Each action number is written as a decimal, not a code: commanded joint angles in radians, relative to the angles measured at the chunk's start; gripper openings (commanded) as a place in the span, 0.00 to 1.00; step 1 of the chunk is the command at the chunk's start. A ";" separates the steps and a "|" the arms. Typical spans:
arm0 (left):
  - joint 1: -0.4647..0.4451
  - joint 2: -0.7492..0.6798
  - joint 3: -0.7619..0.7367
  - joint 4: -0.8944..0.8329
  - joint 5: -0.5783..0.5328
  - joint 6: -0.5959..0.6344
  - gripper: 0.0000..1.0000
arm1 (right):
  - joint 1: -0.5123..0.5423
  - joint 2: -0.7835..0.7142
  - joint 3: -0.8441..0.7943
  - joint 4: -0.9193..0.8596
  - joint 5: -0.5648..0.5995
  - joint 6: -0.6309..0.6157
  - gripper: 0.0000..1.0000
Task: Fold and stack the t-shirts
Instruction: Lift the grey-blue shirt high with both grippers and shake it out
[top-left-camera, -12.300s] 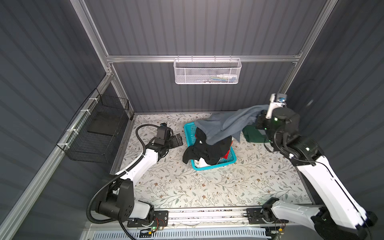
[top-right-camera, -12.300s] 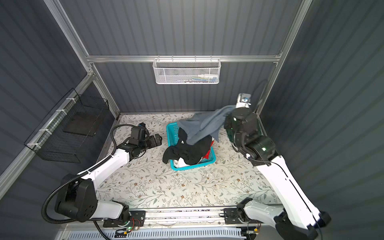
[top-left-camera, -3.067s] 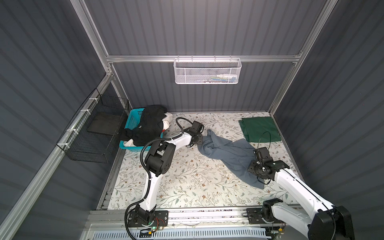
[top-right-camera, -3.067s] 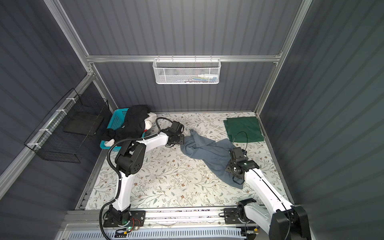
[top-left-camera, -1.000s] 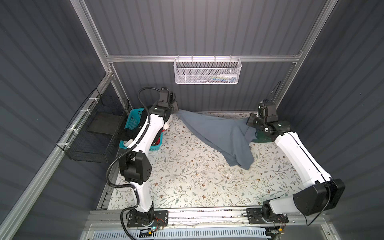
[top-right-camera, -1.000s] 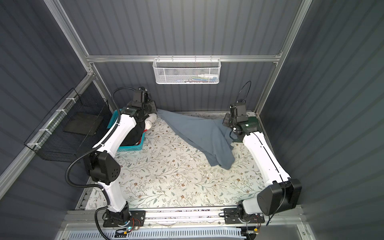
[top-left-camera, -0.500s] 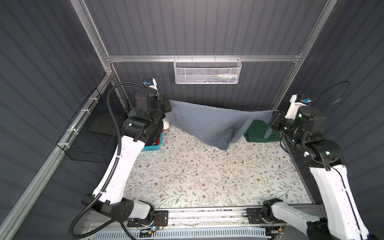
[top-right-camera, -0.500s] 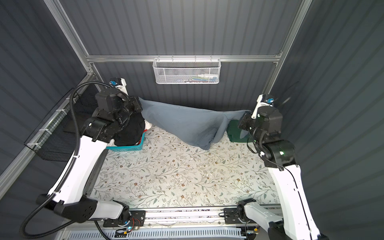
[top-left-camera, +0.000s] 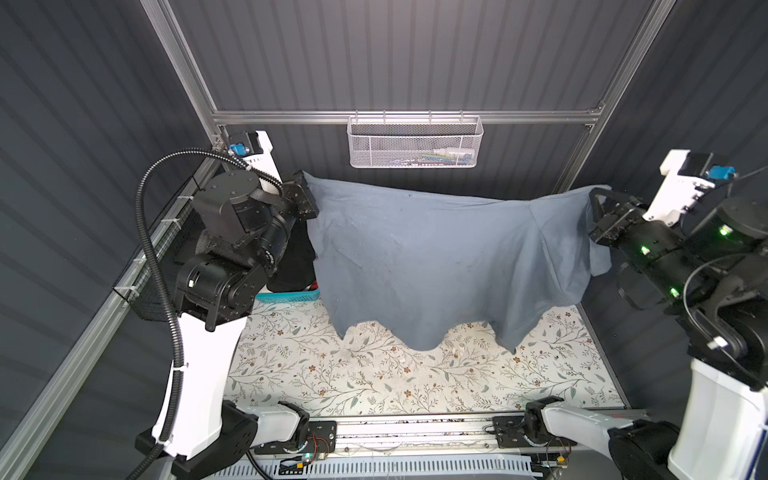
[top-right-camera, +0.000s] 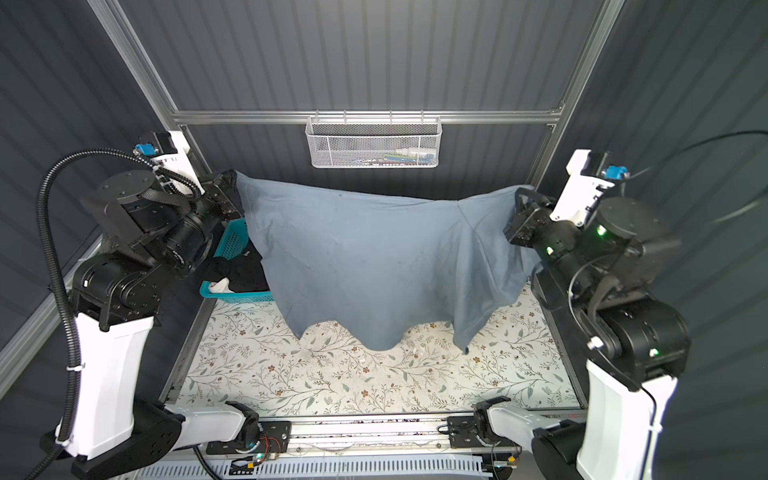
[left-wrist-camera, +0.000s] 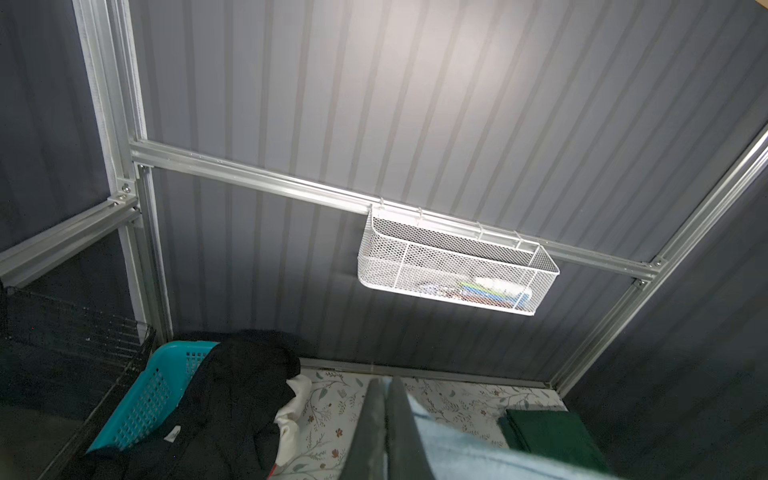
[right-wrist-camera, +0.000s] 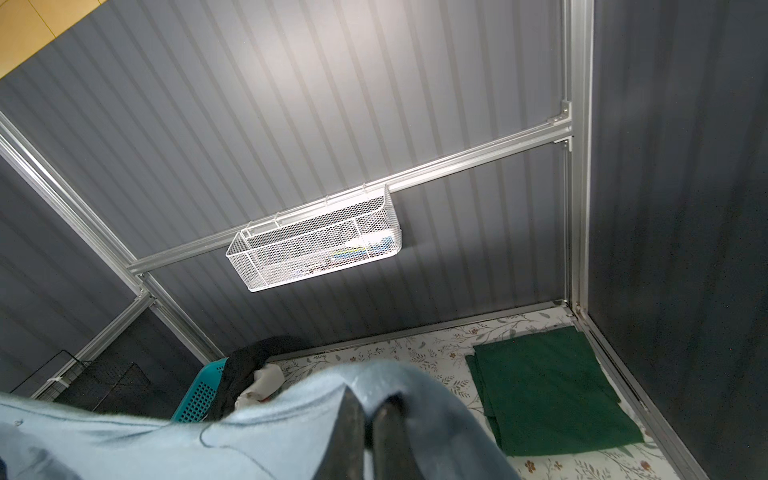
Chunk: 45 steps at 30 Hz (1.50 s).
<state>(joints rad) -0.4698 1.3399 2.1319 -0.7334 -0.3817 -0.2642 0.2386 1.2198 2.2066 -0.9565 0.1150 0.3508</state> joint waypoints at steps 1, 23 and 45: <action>0.008 0.048 -0.033 0.015 -0.070 0.042 0.00 | -0.001 0.092 0.010 -0.006 -0.018 -0.019 0.00; 0.131 0.332 0.055 0.189 0.057 0.058 0.00 | -0.029 0.555 0.343 0.010 0.024 -0.144 0.00; 0.129 -0.201 -0.127 0.166 0.183 -0.037 0.00 | -0.025 0.075 0.269 -0.028 0.047 -0.197 0.00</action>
<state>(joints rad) -0.3481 1.1275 1.9652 -0.5354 -0.1394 -0.2989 0.2188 1.2209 2.4298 -0.9428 0.1146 0.1799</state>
